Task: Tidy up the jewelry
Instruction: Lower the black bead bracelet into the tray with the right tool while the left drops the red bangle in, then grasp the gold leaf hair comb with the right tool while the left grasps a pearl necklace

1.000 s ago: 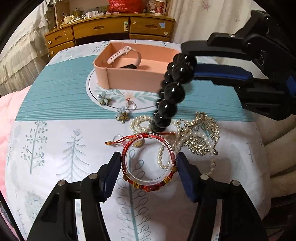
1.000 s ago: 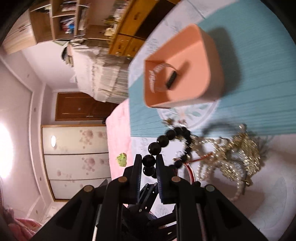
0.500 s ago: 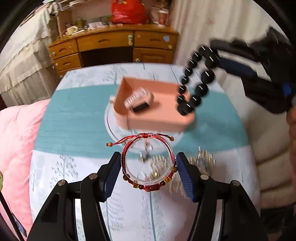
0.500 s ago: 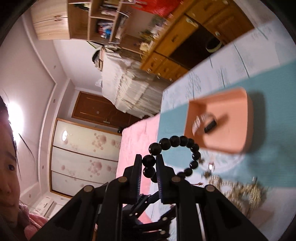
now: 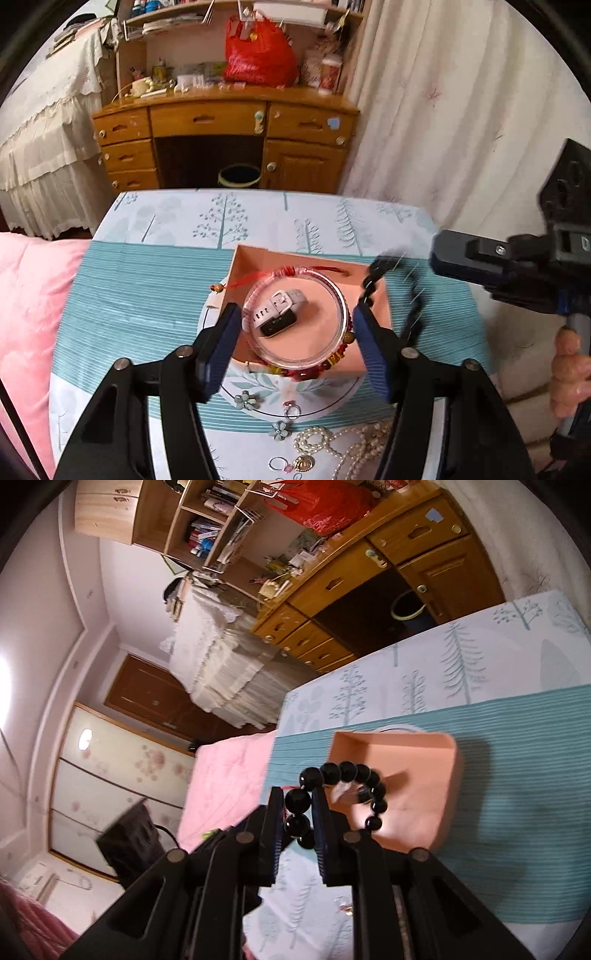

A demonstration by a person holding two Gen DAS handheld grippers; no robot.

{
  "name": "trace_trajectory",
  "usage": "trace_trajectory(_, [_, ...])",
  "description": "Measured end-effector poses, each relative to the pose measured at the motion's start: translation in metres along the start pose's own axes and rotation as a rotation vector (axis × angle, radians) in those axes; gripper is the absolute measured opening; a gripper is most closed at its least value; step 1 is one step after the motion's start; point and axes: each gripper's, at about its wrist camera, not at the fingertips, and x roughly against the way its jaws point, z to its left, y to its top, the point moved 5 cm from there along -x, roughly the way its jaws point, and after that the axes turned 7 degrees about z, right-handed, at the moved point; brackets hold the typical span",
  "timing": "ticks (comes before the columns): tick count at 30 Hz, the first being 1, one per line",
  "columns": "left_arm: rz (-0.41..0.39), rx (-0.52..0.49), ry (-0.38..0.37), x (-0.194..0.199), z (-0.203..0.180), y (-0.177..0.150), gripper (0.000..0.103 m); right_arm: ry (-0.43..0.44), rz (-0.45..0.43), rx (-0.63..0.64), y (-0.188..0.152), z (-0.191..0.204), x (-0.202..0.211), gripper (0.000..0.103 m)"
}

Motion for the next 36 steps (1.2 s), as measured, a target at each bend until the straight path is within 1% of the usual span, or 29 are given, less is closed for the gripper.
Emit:
trace_trajectory(1, [0.021,0.014,0.019,-0.005,0.002,0.002,0.081,-0.026,0.007,-0.005,0.001,-0.004,0.0,0.02])
trace_trajectory(2, [0.028,0.02,0.007,-0.007,0.002,0.002,0.083,-0.041,0.009,-0.006,0.001,-0.007,0.0,0.026])
trace_trajectory(3, [0.031,0.022,-0.01,-0.007,0.0,0.002,0.083,-0.055,0.005,-0.004,0.001,-0.01,0.002,0.027])
trace_trajectory(5, [0.036,0.03,-0.024,-0.008,0.0,0.0,0.083,-0.06,-0.002,-0.008,0.0,-0.015,0.006,0.028])
trace_trajectory(8, [0.055,0.027,-0.011,-0.01,0.0,-0.008,0.084,-0.074,-0.008,-0.009,-0.005,-0.019,0.011,0.028])
trace_trajectory(10, [0.071,0.028,-0.001,-0.011,0.0,-0.014,0.084,-0.111,-0.009,0.0,-0.009,-0.022,0.013,0.028])
trace_trajectory(13, [0.111,0.051,-0.01,-0.011,0.0,-0.032,0.084,-0.191,-0.001,0.027,-0.021,-0.029,0.015,0.028])
trace_trajectory(15, [0.14,0.071,-0.021,-0.012,0.0,-0.045,0.084,-0.268,0.006,0.067,-0.031,-0.033,0.016,0.029])
trace_trajectory(16, [0.168,0.086,-0.031,-0.014,0.0,-0.055,0.084,-0.31,0.011,0.097,-0.037,-0.034,0.016,0.029])
trace_trajectory(18, [0.214,0.114,-0.04,-0.017,-0.002,-0.072,0.084,-0.399,0.023,0.184,-0.052,-0.037,0.017,0.032])
trace_trajectory(20, [0.261,0.14,-0.046,-0.02,-0.003,-0.088,0.084,-0.463,0.035,0.266,-0.066,-0.039,0.017,0.038])
trace_trajectory(22, [0.32,0.185,-0.052,-0.024,-0.003,-0.106,0.084,-0.524,0.057,0.346,-0.081,-0.042,0.014,0.041])
trace_trajectory(24, [0.388,0.254,-0.069,-0.03,-0.004,-0.125,0.084,-0.555,0.086,0.408,-0.094,-0.047,0.011,0.043])
trace_trajectory(26, [0.45,0.305,-0.061,-0.036,-0.007,-0.144,0.084,-0.575,0.116,0.475,-0.109,-0.05,0.005,0.045])
trace_trajectory(29, [0.501,0.357,-0.068,-0.042,-0.012,-0.164,0.084,-0.606,0.166,0.553,-0.127,-0.055,-0.005,0.046])
trace_trajectory(32, [0.536,0.393,-0.043,-0.049,-0.019,-0.18,0.083,-0.638,0.214,0.628,-0.146,-0.06,-0.017,0.046])
trace_trajectory(34, [0.539,0.397,-0.032,-0.052,-0.023,-0.185,0.074,-0.653,0.231,0.666,-0.155,-0.063,-0.022,0.046])
trace_trajectory(36, [0.538,0.387,-0.017,-0.054,-0.03,-0.188,0.072,-0.663,0.241,0.691,-0.162,-0.064,-0.027,0.046])
